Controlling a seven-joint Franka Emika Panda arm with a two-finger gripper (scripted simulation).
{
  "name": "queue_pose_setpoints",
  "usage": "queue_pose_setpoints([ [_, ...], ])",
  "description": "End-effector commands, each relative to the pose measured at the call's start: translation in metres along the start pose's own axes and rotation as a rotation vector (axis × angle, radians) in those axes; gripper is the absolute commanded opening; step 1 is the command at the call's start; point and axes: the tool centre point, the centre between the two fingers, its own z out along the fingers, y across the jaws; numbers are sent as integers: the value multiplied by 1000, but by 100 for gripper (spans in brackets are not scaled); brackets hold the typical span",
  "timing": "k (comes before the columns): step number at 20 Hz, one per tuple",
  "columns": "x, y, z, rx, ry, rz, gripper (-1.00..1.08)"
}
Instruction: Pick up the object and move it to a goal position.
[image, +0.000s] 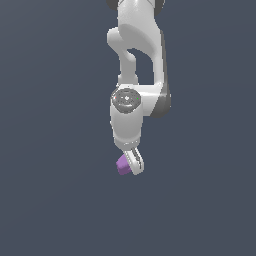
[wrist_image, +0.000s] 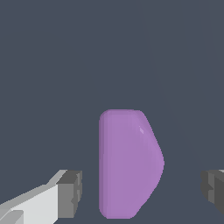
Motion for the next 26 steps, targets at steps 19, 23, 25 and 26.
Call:
queue_pose_setpoints([
  [19,0,0,50,0,0,8,100],
  [23,0,0,50,0,0,8,-100],
  [25,0,0,50,0,0,8,-100],
  [26,0,0,50,0,0,8,-100],
])
